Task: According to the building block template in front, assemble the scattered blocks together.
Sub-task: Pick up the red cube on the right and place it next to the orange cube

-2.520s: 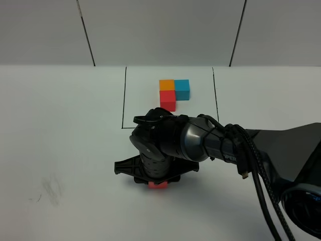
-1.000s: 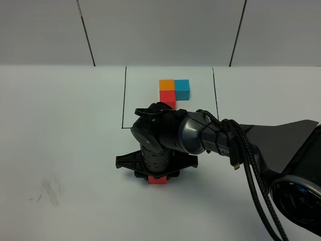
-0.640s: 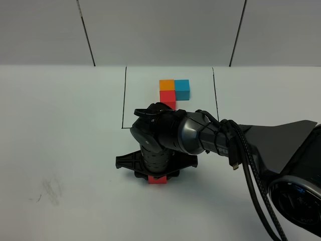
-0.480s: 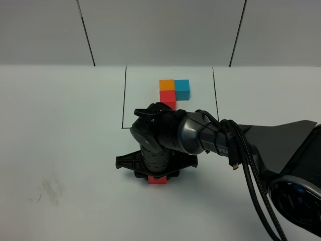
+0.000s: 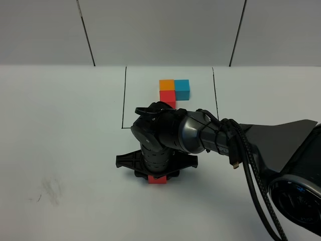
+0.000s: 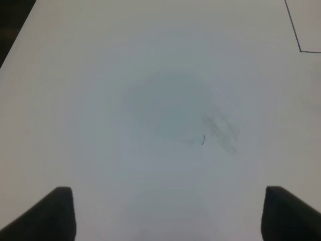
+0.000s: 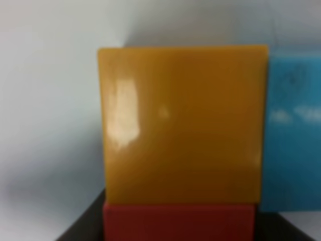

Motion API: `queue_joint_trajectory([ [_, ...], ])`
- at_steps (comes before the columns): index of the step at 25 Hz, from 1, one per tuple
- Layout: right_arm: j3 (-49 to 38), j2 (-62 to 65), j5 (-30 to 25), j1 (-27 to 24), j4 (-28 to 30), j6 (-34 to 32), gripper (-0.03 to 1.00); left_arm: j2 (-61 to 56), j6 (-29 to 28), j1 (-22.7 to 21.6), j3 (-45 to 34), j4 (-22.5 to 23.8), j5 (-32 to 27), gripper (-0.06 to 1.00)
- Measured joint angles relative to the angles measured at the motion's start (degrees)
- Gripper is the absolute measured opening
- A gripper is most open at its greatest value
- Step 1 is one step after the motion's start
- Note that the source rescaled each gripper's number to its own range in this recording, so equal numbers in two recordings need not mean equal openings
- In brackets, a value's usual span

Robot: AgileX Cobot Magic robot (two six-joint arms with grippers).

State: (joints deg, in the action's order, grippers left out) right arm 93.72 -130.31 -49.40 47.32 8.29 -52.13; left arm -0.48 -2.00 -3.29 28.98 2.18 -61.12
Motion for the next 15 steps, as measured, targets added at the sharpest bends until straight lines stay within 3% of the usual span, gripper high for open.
queue_joint_trajectory([
  [5, 0.0, 0.0, 0.16, -0.05, -0.12, 1.01, 0.02, 0.0, 0.0, 0.0, 0.0, 0.0, 0.0, 0.64],
  [15, 0.0, 0.0, -0.2, -0.05, -0.47, 1.88, 0.38, 0.0, 0.0, 0.0, 0.0, 0.0, 0.0, 0.64],
])
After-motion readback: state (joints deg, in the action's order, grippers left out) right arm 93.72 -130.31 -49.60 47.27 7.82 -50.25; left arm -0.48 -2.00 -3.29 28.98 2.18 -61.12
